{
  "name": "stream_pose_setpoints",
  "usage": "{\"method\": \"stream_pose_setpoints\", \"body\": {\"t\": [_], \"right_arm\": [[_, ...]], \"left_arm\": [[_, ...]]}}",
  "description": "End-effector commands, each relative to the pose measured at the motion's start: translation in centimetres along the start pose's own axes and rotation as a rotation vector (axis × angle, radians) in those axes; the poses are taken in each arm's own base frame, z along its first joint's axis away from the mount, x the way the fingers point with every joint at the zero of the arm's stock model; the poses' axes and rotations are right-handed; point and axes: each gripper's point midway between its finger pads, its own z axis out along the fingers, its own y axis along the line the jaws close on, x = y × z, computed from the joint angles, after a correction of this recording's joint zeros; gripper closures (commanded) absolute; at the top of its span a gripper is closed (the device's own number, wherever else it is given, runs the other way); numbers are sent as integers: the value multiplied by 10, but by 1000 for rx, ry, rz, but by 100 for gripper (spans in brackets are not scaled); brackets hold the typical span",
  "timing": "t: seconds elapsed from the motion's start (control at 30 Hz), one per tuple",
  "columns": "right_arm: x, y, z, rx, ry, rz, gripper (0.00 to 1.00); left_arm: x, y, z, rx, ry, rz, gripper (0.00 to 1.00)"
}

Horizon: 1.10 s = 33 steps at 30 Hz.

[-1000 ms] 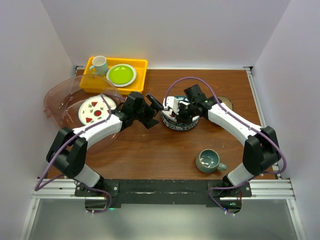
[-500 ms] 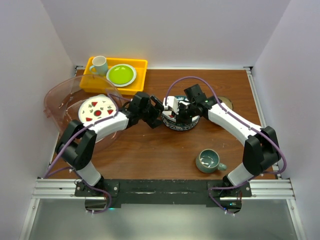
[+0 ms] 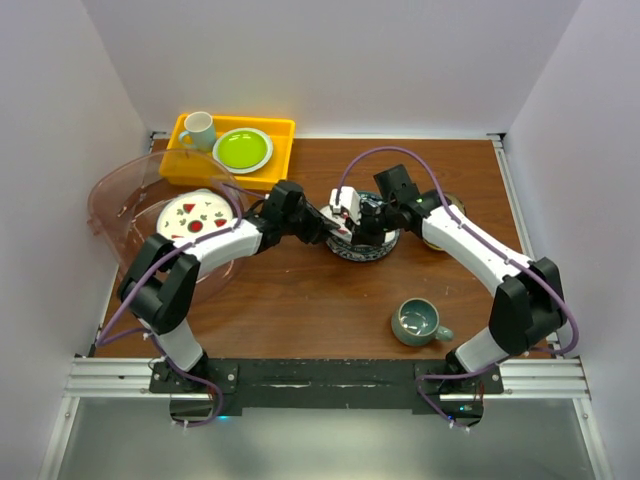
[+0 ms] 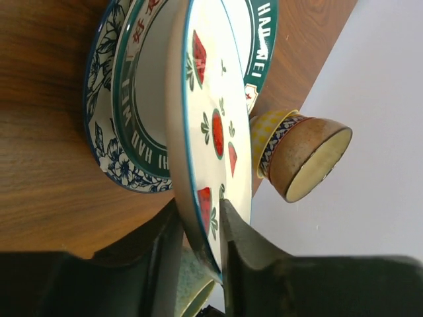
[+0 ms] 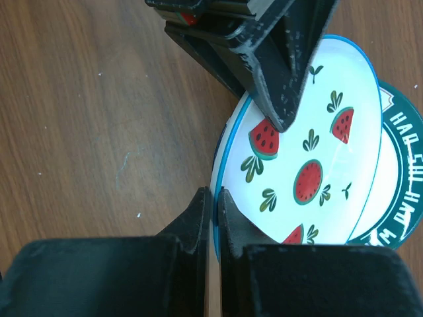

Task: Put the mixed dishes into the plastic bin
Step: Pick up the plate at the center of the board.

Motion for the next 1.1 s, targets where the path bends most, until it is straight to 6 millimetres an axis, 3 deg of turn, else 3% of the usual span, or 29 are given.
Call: {"method": "stream_pose_setpoints", "body": {"t": [0.0,0.07,0.3,0.4,0.77,1.07], "right_arm": [[-54,8,-24,-24,-173,-88,100],[-52,12,-24,-42,-171,-91,100],[-48,28,-32,-94,-168,-104,100],[-50,33,-40,-106,-172,-110,91],[-68,43,-84,-171,-251,-80,40],[-72,36,-124,-127,-298,-48,25]], "left_arm": [[-3,-38,-6,124,-21,63,85],[-2,-45,-11,151,-21,90,99],[0,-71,-36,258,-34,191,100],[1,-85,-56,330,-49,242,100],[-3,-103,-109,506,-105,366,100],[-9,-106,-139,559,-131,416,100]]}}
